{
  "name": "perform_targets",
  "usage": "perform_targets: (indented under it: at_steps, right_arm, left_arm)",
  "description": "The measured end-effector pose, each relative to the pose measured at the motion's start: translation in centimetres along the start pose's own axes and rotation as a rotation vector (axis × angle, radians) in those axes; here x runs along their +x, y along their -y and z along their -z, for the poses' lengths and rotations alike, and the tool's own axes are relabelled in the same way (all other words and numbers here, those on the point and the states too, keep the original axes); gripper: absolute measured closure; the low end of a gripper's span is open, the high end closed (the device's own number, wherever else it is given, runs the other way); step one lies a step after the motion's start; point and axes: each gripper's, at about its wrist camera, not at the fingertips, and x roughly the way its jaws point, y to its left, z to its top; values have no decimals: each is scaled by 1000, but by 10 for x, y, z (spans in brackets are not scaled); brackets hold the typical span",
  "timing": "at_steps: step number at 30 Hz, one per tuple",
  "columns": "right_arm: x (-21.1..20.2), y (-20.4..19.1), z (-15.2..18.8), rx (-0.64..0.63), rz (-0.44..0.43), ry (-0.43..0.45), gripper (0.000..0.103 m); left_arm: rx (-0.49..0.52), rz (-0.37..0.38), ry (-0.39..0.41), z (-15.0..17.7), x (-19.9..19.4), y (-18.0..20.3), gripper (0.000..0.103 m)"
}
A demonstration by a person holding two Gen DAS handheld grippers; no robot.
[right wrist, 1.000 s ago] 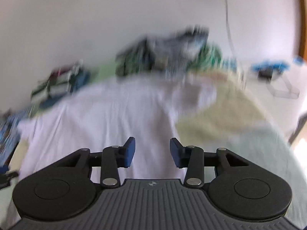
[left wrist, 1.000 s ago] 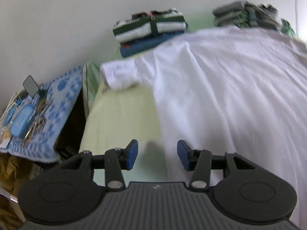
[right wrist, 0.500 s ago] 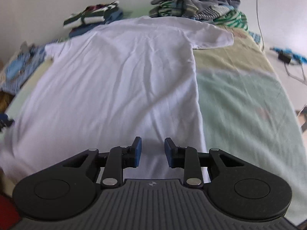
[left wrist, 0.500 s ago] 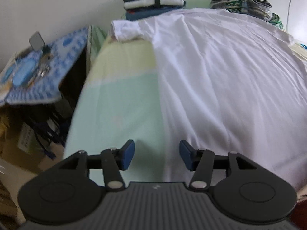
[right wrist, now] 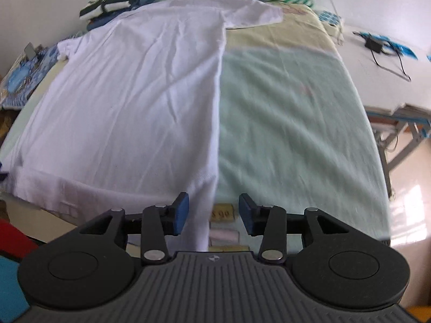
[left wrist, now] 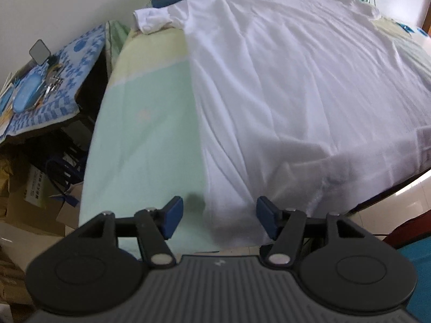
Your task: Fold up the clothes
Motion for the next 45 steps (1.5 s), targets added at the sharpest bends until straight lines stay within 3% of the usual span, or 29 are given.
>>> perform_targets:
  at_steps: [3,7,9,10,14,18,22,23,26,28,29,34,45]
  right_arm:
    - [3,5,1,35,-52,11,54]
    - [8,2,-1,30,-97,27,51]
    - [8,0,-1,12,-119,16,58]
    - [8,-2,1,4,-138,3,68]
    - [6,-2,5,-29,-139,-17,83]
    - [8,3,4,-15,-159,-41,93]
    - [10,10,4,33,-185,-49,93]
    - [10,11,4,50,-193,-48,92]
    - [10,12,4,68,-194,-46,92]
    - [9,10,5,64,-173,-42,94]
    - [8,9,6,59,-160,-40,99]
    - [6,16,6,115,-169,-53,101]
    - [-21,26,-2,126,-319,-116,101]
  left_arm:
    - [-57,11,20,-8,4,-9,26]
    - [-86,56,-17,-14,16,-11,26]
    - [-74,80,-21,-14,14,-8,26]
    - [-64,92,-18,-13,12,-6,23]
    - [-31,100,-26,-9,12,1,17]
    - [-51,108,-44,-7,18,-6,18]
    - [-106,170,-55,-6,20,-16,21]
    - [-107,180,-51,-6,20,-15,24]
    - [-112,181,-35,-8,18,-13,56]
    - [-118,161,-30,-9,17,-12,103]
    - [-123,157,-30,-10,17,-12,103]
    - [-147,140,-8,-10,9,-17,103]
    - [-214,158,72,-3,-32,-33,103]
